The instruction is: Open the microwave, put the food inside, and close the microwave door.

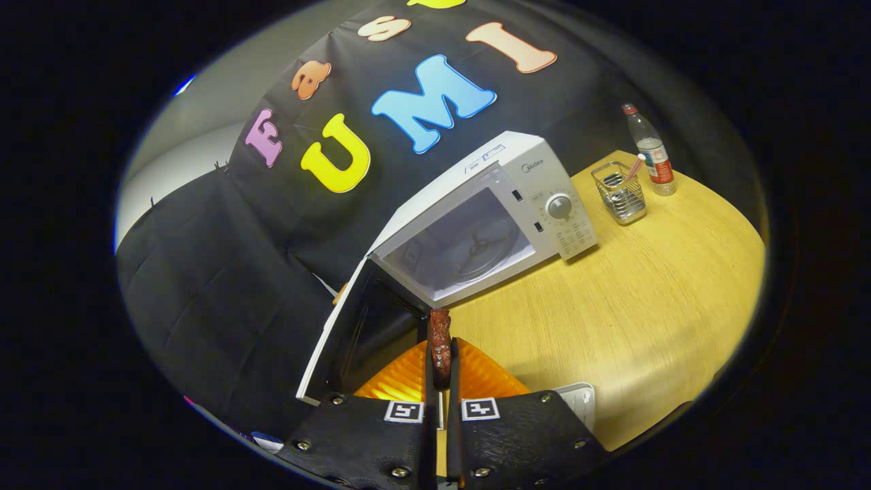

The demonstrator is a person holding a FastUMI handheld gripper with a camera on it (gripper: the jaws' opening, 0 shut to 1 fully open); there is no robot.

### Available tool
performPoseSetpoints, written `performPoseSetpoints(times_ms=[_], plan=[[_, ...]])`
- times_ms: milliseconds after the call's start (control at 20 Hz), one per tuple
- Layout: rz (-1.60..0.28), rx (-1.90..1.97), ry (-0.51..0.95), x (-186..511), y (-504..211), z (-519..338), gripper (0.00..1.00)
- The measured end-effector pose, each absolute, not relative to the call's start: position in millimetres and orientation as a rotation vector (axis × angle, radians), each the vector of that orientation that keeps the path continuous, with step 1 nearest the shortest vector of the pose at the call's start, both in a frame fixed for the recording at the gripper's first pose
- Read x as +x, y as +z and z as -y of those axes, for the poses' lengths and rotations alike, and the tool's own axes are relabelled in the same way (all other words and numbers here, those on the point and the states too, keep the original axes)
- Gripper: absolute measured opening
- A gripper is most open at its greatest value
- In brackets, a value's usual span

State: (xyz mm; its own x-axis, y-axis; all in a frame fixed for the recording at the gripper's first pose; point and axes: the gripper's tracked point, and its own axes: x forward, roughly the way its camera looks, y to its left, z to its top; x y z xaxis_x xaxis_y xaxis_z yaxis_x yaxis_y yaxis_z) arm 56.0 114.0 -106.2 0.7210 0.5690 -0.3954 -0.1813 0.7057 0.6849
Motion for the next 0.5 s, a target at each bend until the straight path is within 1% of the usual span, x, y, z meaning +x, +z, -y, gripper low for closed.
performPoseSetpoints(times_ms=[300, 500], plan=[[-0.563, 0.715, 0.446, 111.3, -108.1, -146.3, 0.06], [-0.541, 0.710, 0.412, 146.7, -126.5, -157.7, 0.06]])
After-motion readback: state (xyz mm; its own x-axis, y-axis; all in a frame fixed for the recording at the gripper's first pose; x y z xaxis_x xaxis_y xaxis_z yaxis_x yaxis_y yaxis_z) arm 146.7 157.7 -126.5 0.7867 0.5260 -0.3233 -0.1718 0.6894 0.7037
